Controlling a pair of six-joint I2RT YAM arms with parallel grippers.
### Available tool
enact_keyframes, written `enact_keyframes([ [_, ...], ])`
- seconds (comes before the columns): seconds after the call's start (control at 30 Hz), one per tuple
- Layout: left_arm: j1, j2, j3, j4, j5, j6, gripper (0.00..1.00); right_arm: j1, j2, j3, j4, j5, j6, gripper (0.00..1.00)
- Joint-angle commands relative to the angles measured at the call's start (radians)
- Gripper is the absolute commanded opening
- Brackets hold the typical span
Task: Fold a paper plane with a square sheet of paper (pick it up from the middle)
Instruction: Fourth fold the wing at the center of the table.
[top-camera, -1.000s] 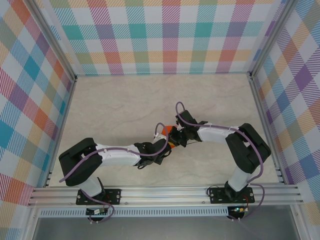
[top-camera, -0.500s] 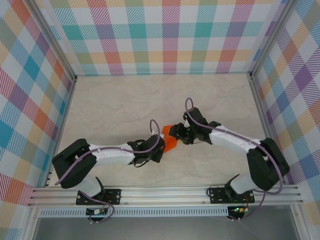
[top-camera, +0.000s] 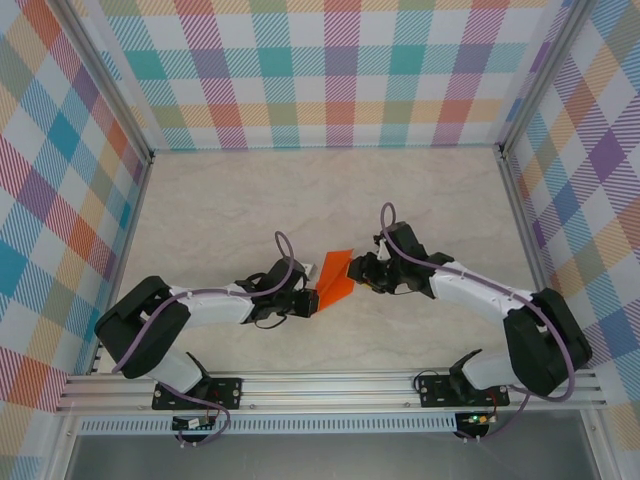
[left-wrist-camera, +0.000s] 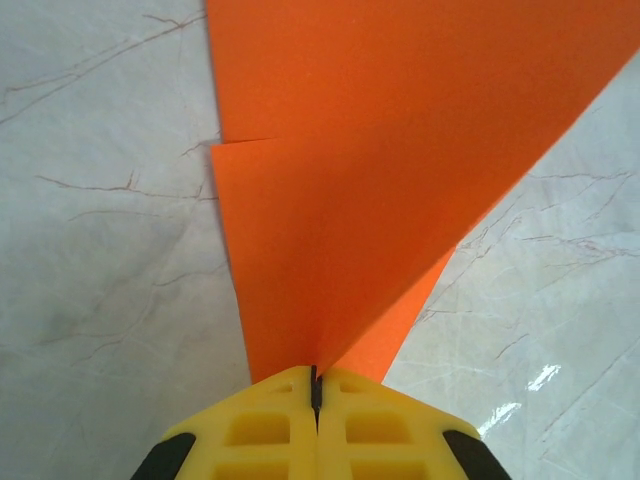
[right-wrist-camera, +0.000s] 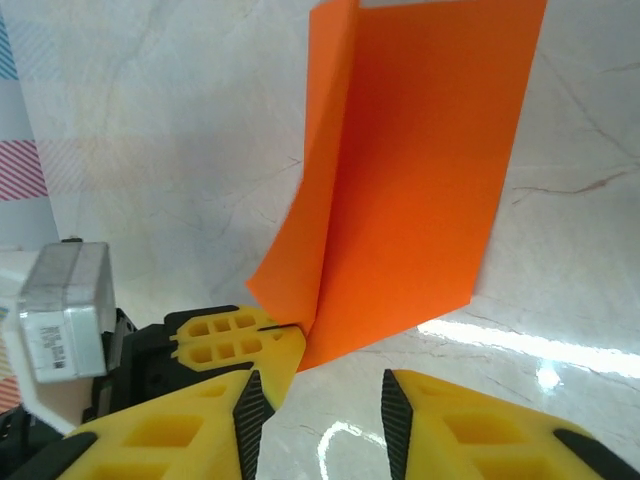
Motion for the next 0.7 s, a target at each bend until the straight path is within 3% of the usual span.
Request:
enact_keyframes([
  [0.0,0.032,-0.019,-0.021,0.057,0.077,-0.025,0.01,0.014,0.062,0.014,0.077,-0.071,-0.021,0.32],
  [0.3,0.08,0.001,-0.061,0.109,0.147,-0.056,0.01,0.05,0.255,0.111,0.203,-0.193,-0.001,0.17],
  [0.67,0.107,0.055,-0.037,0.118,0.209,-0.051,0.01,0.062,0.364,0.162,0.243,-0.193,0.031,0.17],
])
